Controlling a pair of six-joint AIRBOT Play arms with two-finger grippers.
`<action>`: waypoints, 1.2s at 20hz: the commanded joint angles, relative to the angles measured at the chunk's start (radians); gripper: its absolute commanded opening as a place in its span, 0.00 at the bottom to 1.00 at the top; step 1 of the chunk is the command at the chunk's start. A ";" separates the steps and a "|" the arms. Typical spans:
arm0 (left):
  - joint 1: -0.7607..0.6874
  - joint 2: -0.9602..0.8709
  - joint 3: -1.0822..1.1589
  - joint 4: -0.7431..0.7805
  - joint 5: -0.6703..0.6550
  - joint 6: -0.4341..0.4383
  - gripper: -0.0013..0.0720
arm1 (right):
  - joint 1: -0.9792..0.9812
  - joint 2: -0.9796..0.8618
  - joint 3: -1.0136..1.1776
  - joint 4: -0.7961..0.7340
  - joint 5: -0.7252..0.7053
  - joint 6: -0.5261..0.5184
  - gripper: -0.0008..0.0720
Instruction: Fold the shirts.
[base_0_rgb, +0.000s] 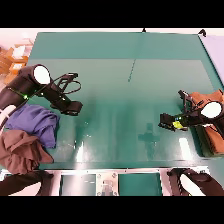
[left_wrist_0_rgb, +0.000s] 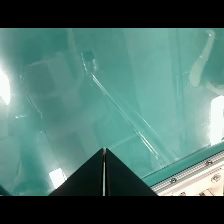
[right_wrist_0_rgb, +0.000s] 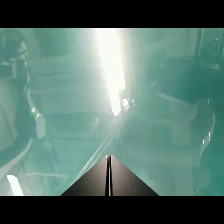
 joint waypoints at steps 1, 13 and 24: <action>0.000 0.001 0.000 0.000 0.002 0.000 0.05 | 0.001 0.001 0.000 0.000 0.000 0.000 0.03; 0.259 -0.006 0.163 0.600 0.070 -0.180 1.00 | 0.001 0.000 -0.001 0.000 -0.006 0.000 0.03; 0.403 -0.135 -0.193 0.514 0.204 -0.042 1.00 | 0.002 0.000 0.000 0.000 -0.040 0.000 0.31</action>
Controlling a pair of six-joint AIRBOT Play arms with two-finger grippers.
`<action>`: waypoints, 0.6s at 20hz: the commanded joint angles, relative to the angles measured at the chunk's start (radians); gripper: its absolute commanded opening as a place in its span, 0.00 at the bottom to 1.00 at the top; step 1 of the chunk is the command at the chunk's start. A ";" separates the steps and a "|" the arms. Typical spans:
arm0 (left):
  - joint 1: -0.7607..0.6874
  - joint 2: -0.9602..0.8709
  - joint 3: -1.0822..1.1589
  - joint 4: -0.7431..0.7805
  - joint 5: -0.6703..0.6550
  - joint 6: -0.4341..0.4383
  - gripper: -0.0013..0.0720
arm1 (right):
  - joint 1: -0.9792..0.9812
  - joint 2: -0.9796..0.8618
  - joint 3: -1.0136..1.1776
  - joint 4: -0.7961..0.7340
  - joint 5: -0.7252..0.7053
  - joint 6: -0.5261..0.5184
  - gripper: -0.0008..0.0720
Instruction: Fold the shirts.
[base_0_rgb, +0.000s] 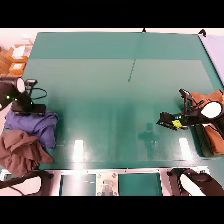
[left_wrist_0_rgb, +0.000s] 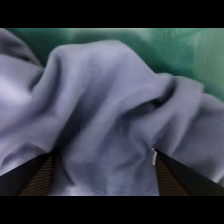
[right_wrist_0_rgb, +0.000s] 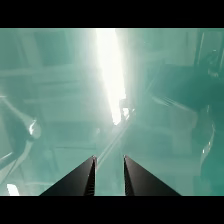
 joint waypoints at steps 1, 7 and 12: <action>0.011 -0.058 -0.049 0.018 0.008 0.017 1.00 | 0.001 0.000 0.000 0.000 -0.002 0.000 0.31; 0.006 -0.074 0.029 0.010 -0.060 0.018 0.05 | 0.000 0.000 0.000 0.000 -0.002 0.000 0.31; -0.081 -0.014 0.407 -0.204 -0.119 0.041 0.04 | 0.000 0.000 0.001 0.000 -0.002 0.000 0.30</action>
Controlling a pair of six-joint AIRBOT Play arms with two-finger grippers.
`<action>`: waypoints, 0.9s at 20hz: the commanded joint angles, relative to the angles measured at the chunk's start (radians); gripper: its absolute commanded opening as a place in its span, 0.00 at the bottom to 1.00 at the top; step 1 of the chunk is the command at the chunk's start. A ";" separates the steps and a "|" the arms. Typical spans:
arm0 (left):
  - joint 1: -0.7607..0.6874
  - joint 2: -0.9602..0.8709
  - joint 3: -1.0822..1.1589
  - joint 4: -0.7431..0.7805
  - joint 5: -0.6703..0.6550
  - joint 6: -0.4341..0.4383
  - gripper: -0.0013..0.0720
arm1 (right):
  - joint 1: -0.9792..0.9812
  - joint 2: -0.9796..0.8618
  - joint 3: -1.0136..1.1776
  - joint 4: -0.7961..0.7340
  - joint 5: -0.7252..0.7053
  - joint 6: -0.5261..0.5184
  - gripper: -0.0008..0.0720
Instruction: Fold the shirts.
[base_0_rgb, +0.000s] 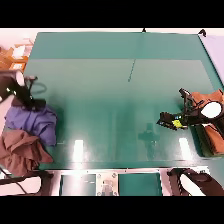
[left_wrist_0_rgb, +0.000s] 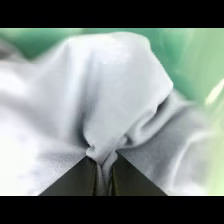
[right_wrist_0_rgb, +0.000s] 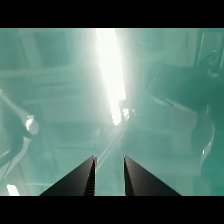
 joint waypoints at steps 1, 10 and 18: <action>-0.110 0.046 0.259 -0.181 -0.034 0.021 0.04 | 0.000 0.000 0.005 -0.001 0.000 0.000 0.30; -0.668 -0.006 0.517 -0.428 0.033 0.022 0.04 | 0.000 0.000 0.188 0.000 0.005 0.000 0.30; -0.665 -0.236 0.539 -0.446 0.002 0.025 1.00 | -0.038 0.000 0.208 -0.004 0.072 0.000 0.60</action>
